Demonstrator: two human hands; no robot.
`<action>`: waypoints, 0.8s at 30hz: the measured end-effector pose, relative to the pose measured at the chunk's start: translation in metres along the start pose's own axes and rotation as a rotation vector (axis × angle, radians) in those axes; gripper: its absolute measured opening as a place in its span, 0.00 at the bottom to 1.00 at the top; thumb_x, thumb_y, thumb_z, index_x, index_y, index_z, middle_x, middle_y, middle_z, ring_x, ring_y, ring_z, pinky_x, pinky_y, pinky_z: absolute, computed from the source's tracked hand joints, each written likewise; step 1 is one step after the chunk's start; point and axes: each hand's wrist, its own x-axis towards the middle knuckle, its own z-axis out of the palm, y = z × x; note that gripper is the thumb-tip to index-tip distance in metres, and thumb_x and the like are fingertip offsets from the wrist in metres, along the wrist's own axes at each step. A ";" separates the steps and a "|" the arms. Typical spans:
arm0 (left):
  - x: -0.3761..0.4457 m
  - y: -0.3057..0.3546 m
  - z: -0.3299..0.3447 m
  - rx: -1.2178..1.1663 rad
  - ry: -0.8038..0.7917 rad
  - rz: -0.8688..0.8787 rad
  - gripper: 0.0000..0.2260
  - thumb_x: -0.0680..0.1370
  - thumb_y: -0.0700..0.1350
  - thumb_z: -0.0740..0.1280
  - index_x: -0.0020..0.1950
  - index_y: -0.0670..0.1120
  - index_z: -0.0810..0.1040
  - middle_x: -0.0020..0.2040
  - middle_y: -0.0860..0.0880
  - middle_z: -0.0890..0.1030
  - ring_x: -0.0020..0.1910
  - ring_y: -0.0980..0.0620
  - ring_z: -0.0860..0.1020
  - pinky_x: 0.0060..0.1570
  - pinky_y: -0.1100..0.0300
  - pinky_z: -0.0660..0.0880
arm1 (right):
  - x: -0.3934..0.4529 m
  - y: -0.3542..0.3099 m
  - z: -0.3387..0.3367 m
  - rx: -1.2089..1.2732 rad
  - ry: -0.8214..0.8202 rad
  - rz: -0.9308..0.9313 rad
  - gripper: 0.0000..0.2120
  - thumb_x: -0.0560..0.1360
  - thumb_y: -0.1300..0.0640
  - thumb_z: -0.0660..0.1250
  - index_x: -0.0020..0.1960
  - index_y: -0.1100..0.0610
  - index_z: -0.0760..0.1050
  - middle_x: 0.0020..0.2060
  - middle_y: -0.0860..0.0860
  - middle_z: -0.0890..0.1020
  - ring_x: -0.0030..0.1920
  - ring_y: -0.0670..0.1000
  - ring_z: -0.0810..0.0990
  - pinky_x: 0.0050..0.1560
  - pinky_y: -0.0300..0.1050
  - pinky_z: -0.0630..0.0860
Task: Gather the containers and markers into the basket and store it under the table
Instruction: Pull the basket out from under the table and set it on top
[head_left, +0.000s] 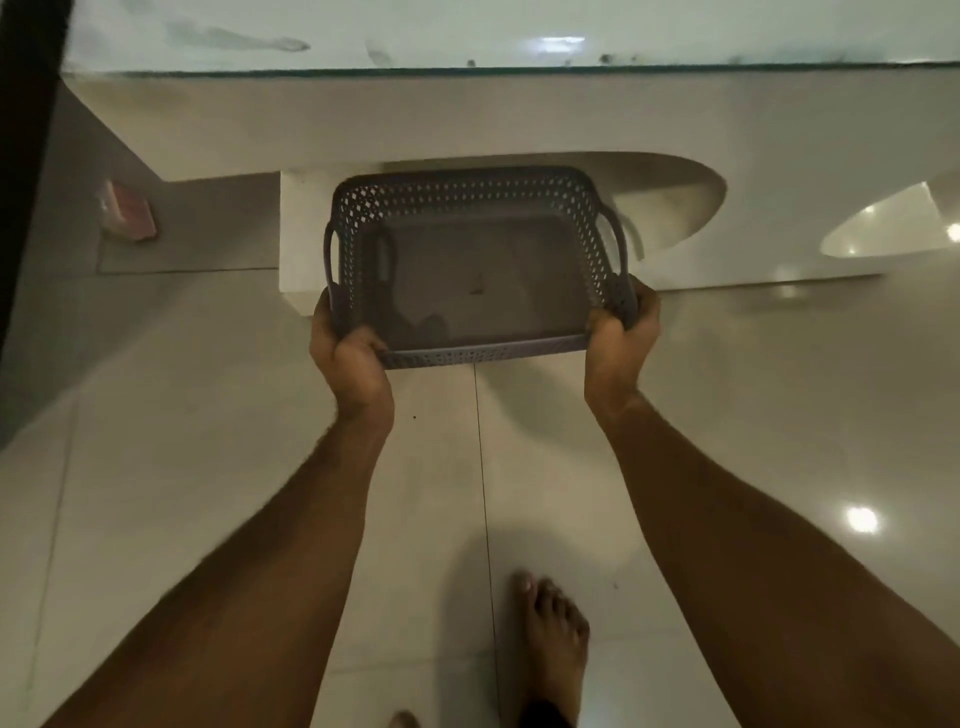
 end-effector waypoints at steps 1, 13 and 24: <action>-0.014 0.010 -0.004 0.006 -0.005 -0.006 0.30 0.62 0.31 0.58 0.64 0.34 0.76 0.45 0.48 0.78 0.38 0.55 0.75 0.28 0.65 0.68 | -0.011 -0.009 -0.010 -0.015 0.007 0.009 0.20 0.69 0.73 0.65 0.61 0.67 0.74 0.48 0.55 0.78 0.41 0.44 0.77 0.41 0.33 0.76; -0.147 0.161 -0.015 0.080 0.022 -0.089 0.34 0.63 0.31 0.57 0.70 0.37 0.75 0.51 0.49 0.80 0.40 0.59 0.77 0.29 0.69 0.70 | -0.120 -0.150 -0.095 -0.097 0.001 0.048 0.24 0.66 0.71 0.65 0.63 0.65 0.74 0.51 0.56 0.79 0.50 0.52 0.80 0.52 0.47 0.81; -0.161 0.267 0.032 0.057 0.003 0.052 0.35 0.65 0.24 0.54 0.71 0.38 0.75 0.54 0.46 0.79 0.44 0.57 0.77 0.29 0.68 0.70 | -0.123 -0.273 -0.081 0.011 -0.017 -0.078 0.27 0.66 0.70 0.65 0.66 0.66 0.73 0.55 0.58 0.80 0.52 0.52 0.81 0.52 0.44 0.82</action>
